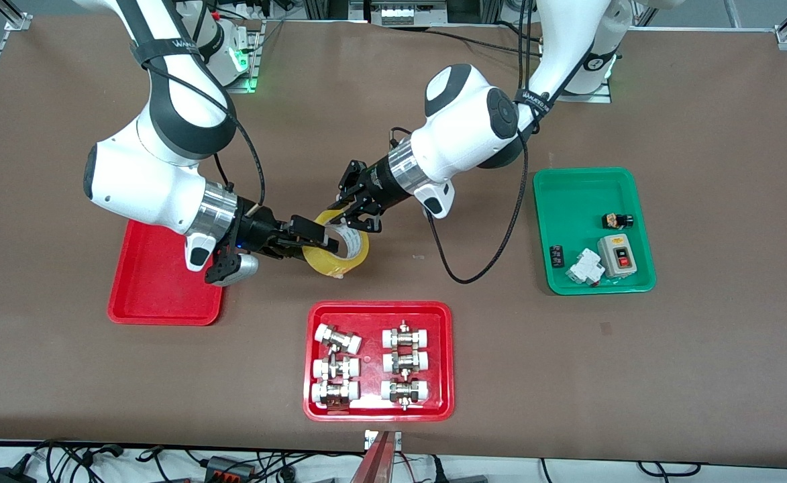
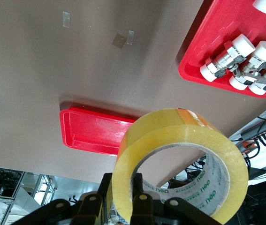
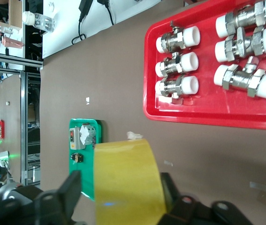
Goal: Left arm passes tape to right arm into tray
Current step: 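Open the left gripper to release the tape to the right gripper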
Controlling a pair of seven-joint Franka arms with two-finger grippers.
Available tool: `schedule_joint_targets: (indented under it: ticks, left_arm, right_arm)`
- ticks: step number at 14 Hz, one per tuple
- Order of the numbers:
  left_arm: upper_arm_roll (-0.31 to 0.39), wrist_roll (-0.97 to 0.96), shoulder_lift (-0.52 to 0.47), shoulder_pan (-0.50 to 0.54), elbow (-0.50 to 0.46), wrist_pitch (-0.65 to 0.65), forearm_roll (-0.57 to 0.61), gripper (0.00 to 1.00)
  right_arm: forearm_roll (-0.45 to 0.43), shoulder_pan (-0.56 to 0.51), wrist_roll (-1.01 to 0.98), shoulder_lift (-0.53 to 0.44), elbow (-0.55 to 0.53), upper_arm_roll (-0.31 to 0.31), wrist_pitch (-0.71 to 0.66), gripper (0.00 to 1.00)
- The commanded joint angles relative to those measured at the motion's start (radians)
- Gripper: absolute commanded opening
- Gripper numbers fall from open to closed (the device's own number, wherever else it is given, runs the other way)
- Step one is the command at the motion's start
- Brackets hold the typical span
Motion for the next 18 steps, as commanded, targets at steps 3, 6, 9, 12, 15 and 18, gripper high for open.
schedule_joint_targets:
  ticks: [3, 6, 9, 12, 15, 18]
  left_arm:
    - [0.005, -0.007, 0.017, -0.013, 0.043, 0.003, -0.009, 0.07]
    - [0.025, -0.024, 0.016, -0.010, 0.040, 0.000, -0.002, 0.63]
    - [0.027, -0.016, 0.008, 0.032, 0.072, -0.047, 0.178, 1.00]
    - [0.021, 0.056, -0.012, 0.100, 0.089, -0.078, 0.186, 1.00]
    - [0.020, 0.375, -0.085, 0.219, 0.090, -0.291, 0.189, 1.00]
    - [0.020, 0.733, -0.156, 0.344, 0.090, -0.585, 0.187, 1.00]
  right_arm:
    - [0.001, -0.002, -0.016, 0.015, 0.063, -0.002, -0.006, 0.00]
    - [0.001, -0.005, -0.016, 0.015, 0.063, -0.002, -0.006, 0.00]
    - [0.001, -0.005, -0.007, 0.013, 0.073, -0.005, -0.008, 0.00]
    - [-0.002, -0.046, -0.015, 0.015, 0.059, -0.011, -0.029, 0.00]
    - [-0.074, -0.200, -0.062, 0.015, 0.046, -0.011, -0.247, 0.00]
    - [-0.081, -0.397, -0.246, 0.047, 0.026, -0.011, -0.455, 0.00]
